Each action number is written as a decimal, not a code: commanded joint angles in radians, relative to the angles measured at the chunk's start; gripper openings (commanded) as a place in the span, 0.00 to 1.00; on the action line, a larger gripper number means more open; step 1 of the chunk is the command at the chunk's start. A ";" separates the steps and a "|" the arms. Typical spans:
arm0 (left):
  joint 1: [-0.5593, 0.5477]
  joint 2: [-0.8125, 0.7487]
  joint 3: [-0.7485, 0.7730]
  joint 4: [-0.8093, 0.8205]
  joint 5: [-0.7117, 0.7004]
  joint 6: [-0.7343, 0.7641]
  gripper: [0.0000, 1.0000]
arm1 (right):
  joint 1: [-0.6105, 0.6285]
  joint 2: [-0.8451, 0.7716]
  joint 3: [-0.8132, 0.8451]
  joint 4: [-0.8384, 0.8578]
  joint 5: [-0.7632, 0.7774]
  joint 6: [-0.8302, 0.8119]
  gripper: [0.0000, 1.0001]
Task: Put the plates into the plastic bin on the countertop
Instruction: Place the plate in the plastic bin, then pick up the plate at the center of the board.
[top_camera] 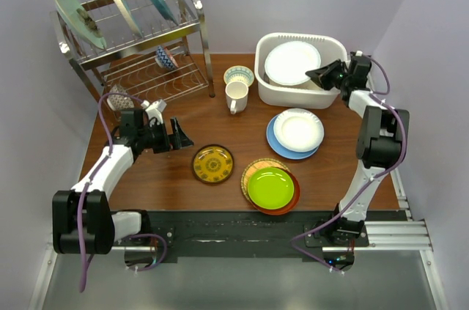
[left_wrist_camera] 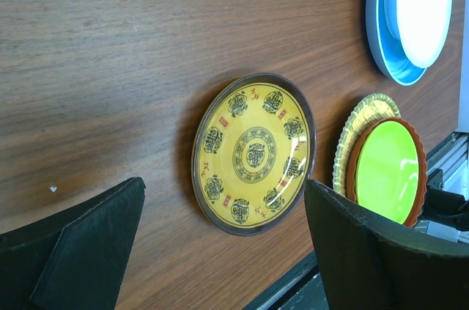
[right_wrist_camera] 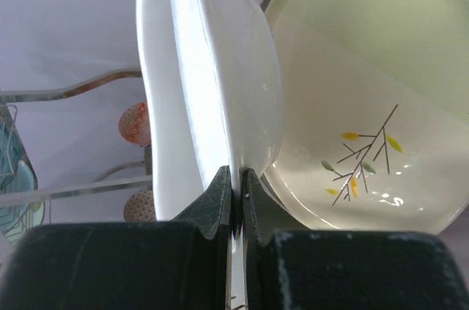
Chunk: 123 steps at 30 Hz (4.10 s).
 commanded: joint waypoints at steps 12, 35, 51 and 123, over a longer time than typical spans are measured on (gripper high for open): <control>0.007 0.009 -0.001 0.019 0.021 -0.005 0.94 | -0.006 0.015 0.133 -0.018 -0.019 -0.042 0.03; 0.007 0.018 0.003 0.012 0.019 -0.002 0.94 | -0.009 -0.082 0.075 -0.138 0.083 -0.129 0.54; 0.007 0.015 0.002 0.012 0.024 -0.002 0.94 | -0.015 -0.322 0.057 -0.226 0.169 -0.200 0.66; -0.763 0.695 0.686 0.342 -0.327 -0.467 0.85 | -0.150 -0.597 -0.729 -0.177 0.063 -0.421 0.37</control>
